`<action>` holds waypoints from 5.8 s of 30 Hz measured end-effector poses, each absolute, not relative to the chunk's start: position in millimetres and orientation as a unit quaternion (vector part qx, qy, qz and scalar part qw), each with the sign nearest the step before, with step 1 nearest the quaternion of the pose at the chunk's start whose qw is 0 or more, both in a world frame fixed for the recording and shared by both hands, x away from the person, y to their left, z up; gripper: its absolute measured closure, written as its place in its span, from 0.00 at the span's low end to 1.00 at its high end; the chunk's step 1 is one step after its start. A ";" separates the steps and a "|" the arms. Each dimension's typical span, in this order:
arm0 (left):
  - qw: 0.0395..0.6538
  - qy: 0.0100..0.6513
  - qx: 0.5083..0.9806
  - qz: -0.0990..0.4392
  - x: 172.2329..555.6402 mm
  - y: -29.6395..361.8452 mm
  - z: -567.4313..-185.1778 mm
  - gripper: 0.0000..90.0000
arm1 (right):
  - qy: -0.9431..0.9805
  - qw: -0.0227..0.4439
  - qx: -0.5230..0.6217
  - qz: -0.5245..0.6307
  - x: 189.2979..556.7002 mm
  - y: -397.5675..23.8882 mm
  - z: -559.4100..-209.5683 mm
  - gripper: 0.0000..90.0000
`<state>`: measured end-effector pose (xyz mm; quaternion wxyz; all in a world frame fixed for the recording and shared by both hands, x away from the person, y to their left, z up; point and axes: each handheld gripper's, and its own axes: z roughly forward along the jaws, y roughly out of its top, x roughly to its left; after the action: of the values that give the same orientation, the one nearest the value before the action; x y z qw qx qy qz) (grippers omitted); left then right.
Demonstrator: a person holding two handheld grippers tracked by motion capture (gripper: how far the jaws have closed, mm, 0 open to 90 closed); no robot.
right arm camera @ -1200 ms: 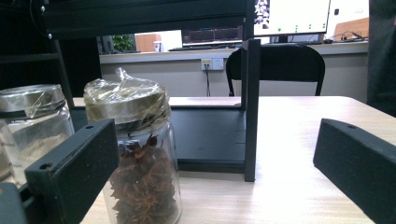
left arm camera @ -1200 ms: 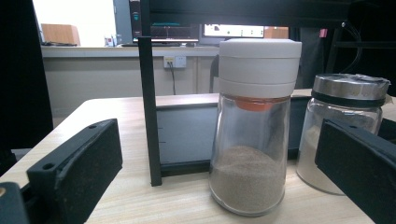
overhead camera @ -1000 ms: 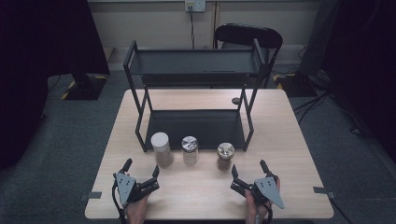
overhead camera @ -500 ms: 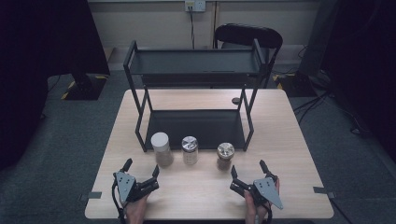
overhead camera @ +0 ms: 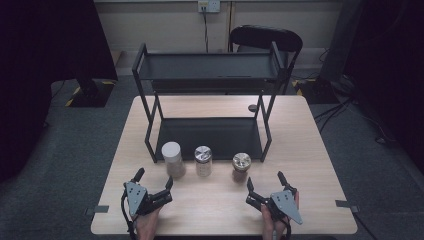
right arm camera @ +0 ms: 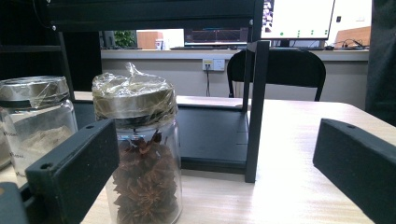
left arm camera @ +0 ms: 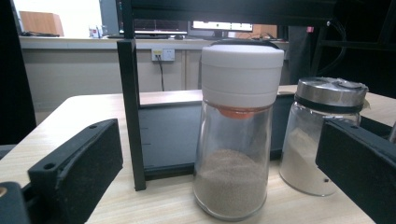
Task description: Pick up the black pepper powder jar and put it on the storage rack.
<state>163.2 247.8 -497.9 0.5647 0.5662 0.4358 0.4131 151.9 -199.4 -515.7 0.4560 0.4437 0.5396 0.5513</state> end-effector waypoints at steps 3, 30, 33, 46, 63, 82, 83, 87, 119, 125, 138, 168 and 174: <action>0.566 0.437 0.567 0.408 163.6 248.1 -495.2 0.00 | 0.540 0.456 0.443 0.551 151.8 -199.3 -515.8 0.00; 0.576 0.409 0.585 0.398 176.0 245.3 -458.1 0.00 | 0.540 0.458 0.442 0.551 151.5 -199.1 -516.3 0.00; 0.576 0.401 0.587 0.404 178.0 245.0 -456.3 0.00 | 0.540 0.458 0.442 0.551 151.6 -199.1 -516.2 0.00; 0.589 0.389 0.587 0.397 195.8 243.0 -441.1 0.00 | 0.540 0.458 0.442 0.551 151.5 -199.1 -516.4 0.00; 0.577 0.391 0.607 0.382 219.9 239.6 -441.5 0.00 | 0.540 0.458 0.441 0.551 151.4 -199.1 -516.5 0.00; 0.561 0.421 0.619 0.354 236.0 236.9 -445.7 0.15 | 0.540 0.457 0.441 0.552 151.6 -199.8 -516.4 0.00; 0.558 0.423 0.621 0.353 237.2 236.9 -446.3 0.17 | 0.540 0.457 0.440 0.552 151.5 -199.8 -516.5 0.00; 0.556 0.425 0.624 0.348 239.4 237.3 -450.6 0.19 | 0.541 0.457 0.440 0.552 151.6 -199.9 -516.5 0.00; 0.541 0.426 0.634 0.353 242.1 236.1 -461.8 0.38 | 0.541 0.457 0.440 0.553 151.6 -200.0 -516.4 0.00; 0.541 0.429 0.631 0.353 241.3 237.1 -461.7 0.38 | 0.541 0.457 0.440 0.553 151.6 -200.1 -516.4 0.00; 0.544 0.428 0.630 0.353 239.9 239.6 -458.7 0.38 | 0.541 0.457 0.440 0.553 151.6 -200.1 -516.4 0.00; 0.546 0.414 0.636 0.355 238.6 239.6 -443.3 0.38 | 0.541 0.457 0.439 0.553 151.6 -200.3 -516.5 0.00; 0.547 0.411 0.637 0.356 237.6 238.2 -439.3 0.38 | 0.541 0.456 0.439 0.553 151.6 -200.6 -516.6 0.00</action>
<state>237.6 238.2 -439.3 0.5468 0.6365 0.4111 0.3562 151.6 -200.6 -516.6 0.4562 0.4390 0.5412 0.5534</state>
